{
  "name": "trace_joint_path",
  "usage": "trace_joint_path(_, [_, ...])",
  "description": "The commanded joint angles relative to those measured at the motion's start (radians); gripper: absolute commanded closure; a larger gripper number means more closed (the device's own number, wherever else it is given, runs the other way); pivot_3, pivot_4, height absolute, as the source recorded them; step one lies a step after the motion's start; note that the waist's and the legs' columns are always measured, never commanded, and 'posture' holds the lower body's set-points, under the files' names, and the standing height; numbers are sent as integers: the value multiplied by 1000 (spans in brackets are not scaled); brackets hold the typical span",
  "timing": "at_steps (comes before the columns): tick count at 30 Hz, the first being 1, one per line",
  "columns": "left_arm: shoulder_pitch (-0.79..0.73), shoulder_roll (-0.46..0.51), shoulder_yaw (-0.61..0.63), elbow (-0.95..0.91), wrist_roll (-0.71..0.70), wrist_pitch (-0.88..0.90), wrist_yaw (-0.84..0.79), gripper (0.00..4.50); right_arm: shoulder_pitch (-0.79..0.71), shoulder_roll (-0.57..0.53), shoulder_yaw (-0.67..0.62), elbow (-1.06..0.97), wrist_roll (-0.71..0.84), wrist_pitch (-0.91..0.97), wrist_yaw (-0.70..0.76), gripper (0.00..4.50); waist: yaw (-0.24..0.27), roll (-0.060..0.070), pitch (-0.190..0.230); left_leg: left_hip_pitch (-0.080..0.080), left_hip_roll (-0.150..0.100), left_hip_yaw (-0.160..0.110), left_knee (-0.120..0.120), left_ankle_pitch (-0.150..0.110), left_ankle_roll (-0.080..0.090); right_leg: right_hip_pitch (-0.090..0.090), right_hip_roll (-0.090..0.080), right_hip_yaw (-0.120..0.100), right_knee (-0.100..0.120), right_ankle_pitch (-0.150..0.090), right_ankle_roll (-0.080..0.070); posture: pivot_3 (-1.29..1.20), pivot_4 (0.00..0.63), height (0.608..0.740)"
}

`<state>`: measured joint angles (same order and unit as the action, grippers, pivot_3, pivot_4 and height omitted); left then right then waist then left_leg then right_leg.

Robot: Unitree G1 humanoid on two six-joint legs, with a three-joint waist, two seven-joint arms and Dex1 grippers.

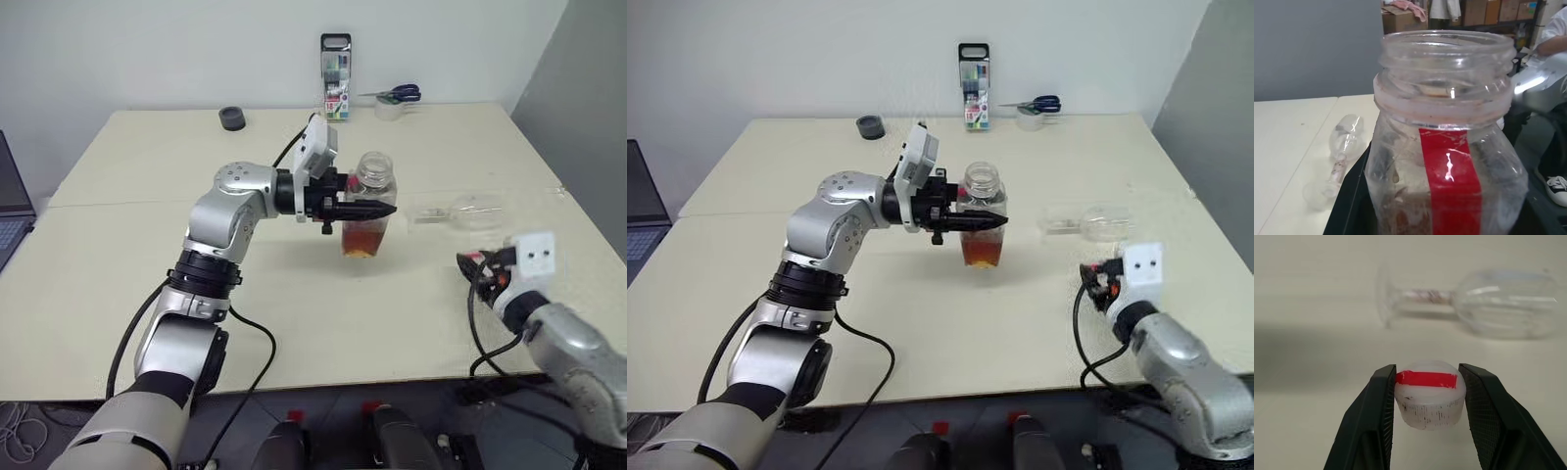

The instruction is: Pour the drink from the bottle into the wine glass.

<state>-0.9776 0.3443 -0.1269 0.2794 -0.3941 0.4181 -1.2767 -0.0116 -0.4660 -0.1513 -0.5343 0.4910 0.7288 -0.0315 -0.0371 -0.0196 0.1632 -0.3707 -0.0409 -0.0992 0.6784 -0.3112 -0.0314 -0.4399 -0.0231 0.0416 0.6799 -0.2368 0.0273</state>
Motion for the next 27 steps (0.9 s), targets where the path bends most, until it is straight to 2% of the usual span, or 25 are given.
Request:
trace_joint_path(1, [-26,-4,12,-33,-20,-6,-4,2734,-23,59,5,48,-85,-101,-23,2736,0,0,0,2,0,0,-1,0,0,1,0,0,0,0,0,0,150,740])
trace_joint_path(9, [-31,-5,12,-33,-19,-7,-7,2734,-45,204,-8,134,-119,-150,-21,2736,4,0,0,4,0,0,-1,0,0,3,0,0,-1,0,0,0,150,740])
trace_joint_path(14, [-23,-8,13,-43,-20,-8,-1,2734,-78,215,10,182,-157,-159,4,2736,4,0,0,4,0,0,-1,0,0,3,0,1,-1,0,0,0,150,740])
trace_joint_path(22, [-5,-1,17,-69,-22,0,9,2734,-100,197,16,199,-199,-153,56,43,4,0,0,4,0,0,-1,0,0,3,0,0,-1,0,0,0,150,740])
trace_joint_path(27, [4,1,17,-86,-22,7,12,2734,-113,177,-1,198,-215,-144,75,10,4,0,0,4,0,0,-1,0,0,3,0,0,-1,0,0,0,150,740])
